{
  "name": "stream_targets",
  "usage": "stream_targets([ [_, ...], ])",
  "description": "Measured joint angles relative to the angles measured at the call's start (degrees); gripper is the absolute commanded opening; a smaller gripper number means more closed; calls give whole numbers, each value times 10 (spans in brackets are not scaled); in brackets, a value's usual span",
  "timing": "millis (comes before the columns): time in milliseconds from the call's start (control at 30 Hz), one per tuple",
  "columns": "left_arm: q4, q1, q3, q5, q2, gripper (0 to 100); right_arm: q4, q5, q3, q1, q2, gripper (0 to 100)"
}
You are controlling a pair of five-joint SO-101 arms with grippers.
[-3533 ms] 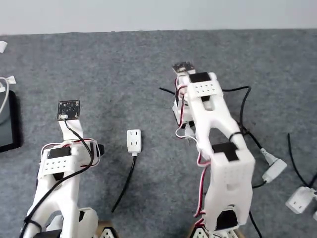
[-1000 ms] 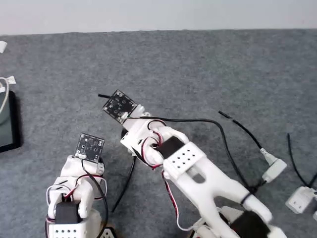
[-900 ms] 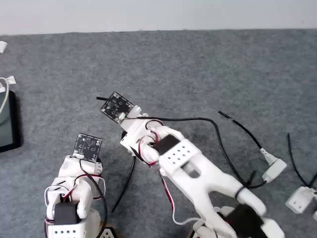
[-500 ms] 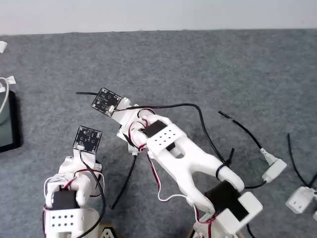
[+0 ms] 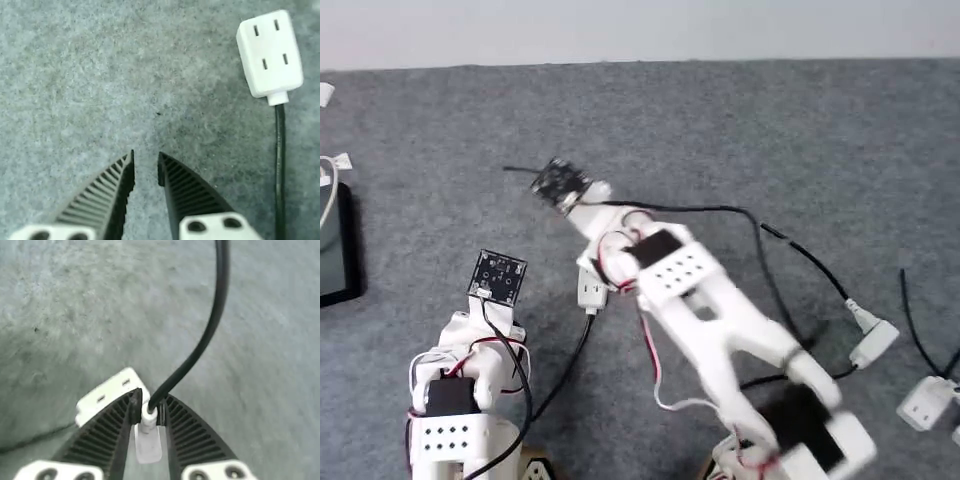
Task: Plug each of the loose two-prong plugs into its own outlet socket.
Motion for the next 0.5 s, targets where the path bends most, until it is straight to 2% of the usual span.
stream_targets([
  [200,0,0,0,0,0,30,98,-47,86,27,-136,8],
  [400,0,0,0,0,4,30,89,-63,184,68,-165,13],
  [500,0,0,0,0,4,30,58,-86,210,95,-164,57],
])
